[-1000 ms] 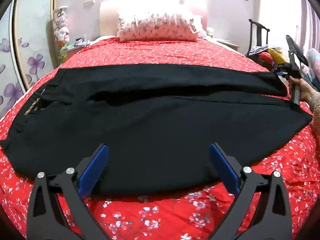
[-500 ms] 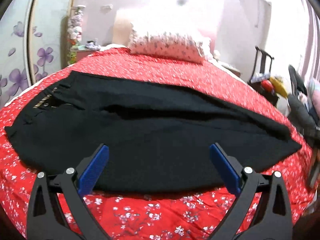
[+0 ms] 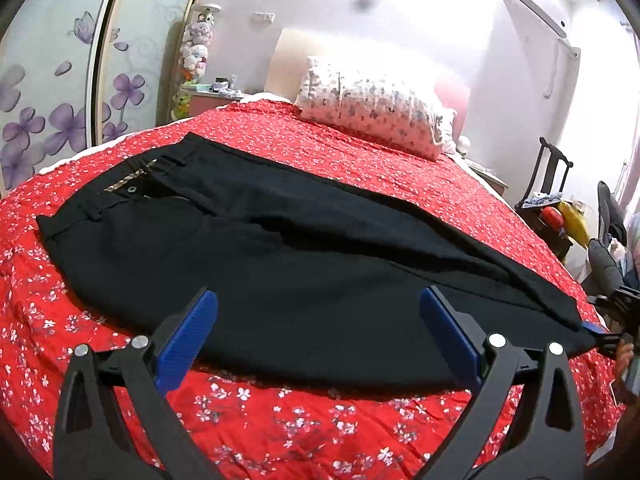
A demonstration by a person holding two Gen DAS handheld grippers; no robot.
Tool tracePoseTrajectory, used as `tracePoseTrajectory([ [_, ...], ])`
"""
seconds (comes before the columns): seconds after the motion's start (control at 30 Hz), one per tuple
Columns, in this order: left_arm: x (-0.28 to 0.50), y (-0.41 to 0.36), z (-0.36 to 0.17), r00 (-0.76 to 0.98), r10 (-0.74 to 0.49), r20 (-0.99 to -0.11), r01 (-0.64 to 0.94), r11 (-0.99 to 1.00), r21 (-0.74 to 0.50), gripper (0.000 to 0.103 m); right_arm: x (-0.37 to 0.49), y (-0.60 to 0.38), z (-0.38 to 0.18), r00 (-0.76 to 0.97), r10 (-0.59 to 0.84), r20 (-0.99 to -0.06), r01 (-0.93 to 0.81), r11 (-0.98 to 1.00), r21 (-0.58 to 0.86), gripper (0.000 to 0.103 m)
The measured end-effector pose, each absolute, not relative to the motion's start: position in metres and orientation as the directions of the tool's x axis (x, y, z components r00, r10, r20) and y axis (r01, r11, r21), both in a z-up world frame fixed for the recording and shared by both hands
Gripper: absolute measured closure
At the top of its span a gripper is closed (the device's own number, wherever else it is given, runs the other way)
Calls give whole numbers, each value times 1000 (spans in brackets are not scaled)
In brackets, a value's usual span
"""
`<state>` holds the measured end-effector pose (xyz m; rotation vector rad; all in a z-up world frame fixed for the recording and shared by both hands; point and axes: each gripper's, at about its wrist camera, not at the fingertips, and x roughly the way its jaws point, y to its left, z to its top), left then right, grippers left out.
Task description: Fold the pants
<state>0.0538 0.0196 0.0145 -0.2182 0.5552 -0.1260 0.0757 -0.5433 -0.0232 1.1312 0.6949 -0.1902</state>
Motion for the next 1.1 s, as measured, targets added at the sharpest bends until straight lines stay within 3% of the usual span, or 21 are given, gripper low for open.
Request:
tracePoseTrajectory([
  [0.1, 54, 21, 13, 837, -170, -521, 67, 975, -211, 2, 89, -543, -42, 739, 145, -658, 580, 361, 730, 56],
  [0.33, 56, 25, 10, 826, -172, -537, 71, 976, -205, 2, 97, -546, -52, 739, -26, -674, 652, 282, 704, 61],
  [0.4, 58, 25, 10, 822, -178, -540, 72, 975, -211, 2, 100, -546, -52, 744, -58, -666, 649, 303, 698, 88],
  [0.43, 58, 25, 10, 821, -179, -542, 73, 975, -211, 2, 99, -549, -52, 769, -56, -637, 620, 306, 722, 93],
  [0.7, 58, 23, 8, 819, -176, -547, 71, 976, -207, 2, 36, -571, -24, 882, -115, -458, 469, 325, 821, 98],
  [0.8, 59, 24, 9, 819, -178, -545, 65, 974, -219, 2, 12, -569, -24, 893, -134, -429, 449, 327, 832, 98],
  [0.97, 57, 25, 11, 827, -172, -535, 60, 974, -220, 2, -5, -563, -65, 832, -116, -543, 554, 211, 805, 99],
  [1.1, 55, 23, 11, 826, -167, -539, 59, 976, -211, 2, 8, -557, -52, 794, -122, -595, 600, 309, 738, 98],
])
